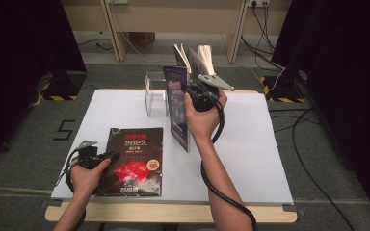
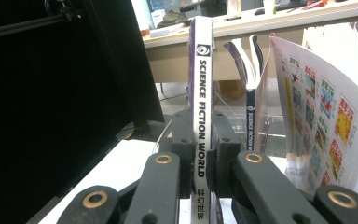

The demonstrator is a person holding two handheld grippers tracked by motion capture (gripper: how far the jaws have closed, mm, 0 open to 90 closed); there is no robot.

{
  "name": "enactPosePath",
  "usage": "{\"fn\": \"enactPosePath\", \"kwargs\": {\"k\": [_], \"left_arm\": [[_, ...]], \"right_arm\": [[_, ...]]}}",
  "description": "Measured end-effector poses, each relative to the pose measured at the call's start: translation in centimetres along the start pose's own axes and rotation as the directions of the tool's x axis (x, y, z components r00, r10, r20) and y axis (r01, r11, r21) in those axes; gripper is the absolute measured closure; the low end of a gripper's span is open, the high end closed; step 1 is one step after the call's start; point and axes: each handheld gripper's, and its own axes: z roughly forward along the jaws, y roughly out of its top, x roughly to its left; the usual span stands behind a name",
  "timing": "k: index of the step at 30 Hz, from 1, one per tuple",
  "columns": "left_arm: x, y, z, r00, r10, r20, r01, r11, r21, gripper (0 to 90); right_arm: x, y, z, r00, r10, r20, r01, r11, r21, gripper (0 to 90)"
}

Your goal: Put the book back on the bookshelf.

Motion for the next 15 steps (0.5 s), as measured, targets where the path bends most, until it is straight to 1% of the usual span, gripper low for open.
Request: {"fn": "enactPosePath", "kwargs": {"k": [3,6,9,12,15], "left_arm": [[-0.1,0.0,0.1,1.0,-0.002,0.001,0.002,1.0,0.0,61.8],[-0.1,-0.1,0.1,1.0,0.003,0.001,-0.003,1.0,0.003,61.8],[-0.1,0.0,0.1,1.0,0.002,0.002,-0.002,1.0,0.002,61.9],[-0.1,0.0,0.1,1.0,0.004,0.004,-0.004,1.0,0.003,61.9],[-0.1,0.0,0.1,1.0,0.001,0.007,-0.001,1.0,-0.006,62.2]], "right_arm": [[0.1,0.2,0.1,1.0,0.005,0.0,-0.005,1.0,0.001,83.1],[0.1,0.4,0.3,0.9999,-0.012,0.007,0.012,1.0,-0.016,83.1],[0.2,0.6,0.6,0.9998,-0.016,0.009,0.017,1.0,-0.025,83.1],[0.2,0.8,0.8,0.9999,-0.01,0.012,0.01,1.0,-0.026,83.1],[0.3,0.9,1.1,0.9999,-0.006,0.014,0.007,1.0,-0.028,83.1]]}}
